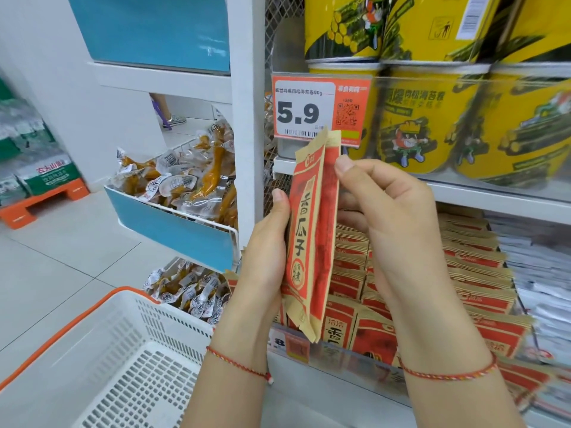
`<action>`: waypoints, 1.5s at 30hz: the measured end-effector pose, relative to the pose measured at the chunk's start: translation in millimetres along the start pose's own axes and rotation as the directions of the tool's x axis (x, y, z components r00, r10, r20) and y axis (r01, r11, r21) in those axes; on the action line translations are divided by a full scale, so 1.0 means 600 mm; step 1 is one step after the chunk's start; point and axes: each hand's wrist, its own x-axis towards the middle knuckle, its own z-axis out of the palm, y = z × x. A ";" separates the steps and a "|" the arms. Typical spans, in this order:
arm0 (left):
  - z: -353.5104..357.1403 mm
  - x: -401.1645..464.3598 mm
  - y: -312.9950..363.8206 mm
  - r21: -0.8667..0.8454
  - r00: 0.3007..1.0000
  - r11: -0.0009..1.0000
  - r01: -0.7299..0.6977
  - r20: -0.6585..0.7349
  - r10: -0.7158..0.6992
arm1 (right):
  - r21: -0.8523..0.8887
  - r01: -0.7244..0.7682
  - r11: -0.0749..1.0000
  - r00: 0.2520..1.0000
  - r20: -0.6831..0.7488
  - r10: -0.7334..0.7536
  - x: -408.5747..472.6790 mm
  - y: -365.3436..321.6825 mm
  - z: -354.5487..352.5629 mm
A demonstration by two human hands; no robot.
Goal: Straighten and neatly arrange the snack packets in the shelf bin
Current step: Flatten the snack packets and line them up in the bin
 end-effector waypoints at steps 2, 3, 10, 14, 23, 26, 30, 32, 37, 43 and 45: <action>-0.001 0.000 0.000 -0.002 1.000 1.000 -0.008 0.009 0.008 | 0.002 0.010 1.000 1.000 0.002 -0.010 -0.001 0.001 0.001; -0.001 0.000 -0.001 0.003 1.000 1.000 -0.013 0.007 0.013 | 0.009 0.012 1.000 1.000 0.001 -0.012 -0.002 0.001 0.002; 0.001 -0.009 0.003 0.076 0.998 0.996 -0.052 -0.041 0.056 | 0.014 -0.018 1.000 0.999 -0.034 0.018 0.001 0.002 -0.002; 0.002 -0.007 0.000 -0.009 0.995 0.998 -0.070 -0.069 0.069 | -0.027 -0.095 0.995 0.995 0.009 0.095 0.004 0.004 -0.011; -0.037 0.016 0.006 -0.362 0.931 0.893 -0.268 -0.335 0.144 | -0.341 -0.211 0.916 0.888 0.324 0.325 0.001 0.017 -0.027; -0.042 0.020 0.004 -0.409 0.927 0.862 -0.299 -0.338 0.161 | -0.365 -0.213 0.906 0.876 0.340 0.343 0.002 0.019 -0.030; -0.045 0.027 -0.002 -0.449 0.933 0.846 -0.289 -0.331 0.143 | -0.362 -0.196 0.911 0.884 0.337 0.324 0.003 0.017 -0.026; -0.045 0.030 -0.004 -0.463 0.937 0.843 -0.275 -0.324 0.128 | -0.370 -0.183 0.911 0.889 0.333 0.314 0.003 0.017 -0.025; -0.047 0.031 -0.008 -0.477 0.950 0.845 -0.242 -0.295 0.105 | -0.357 -0.171 0.918 0.887 0.350 0.302 0.003 0.016 -0.027; -0.042 0.024 -0.004 -0.481 0.957 0.851 -0.210 -0.279 0.078 | -0.371 -0.114 0.922 0.906 0.341 0.249 0.004 0.020 -0.032; -0.040 0.023 -0.005 -0.474 0.959 0.859 -0.195 -0.274 0.067 | -0.383 -0.098 0.918 0.911 0.337 0.238 0.004 0.023 -0.033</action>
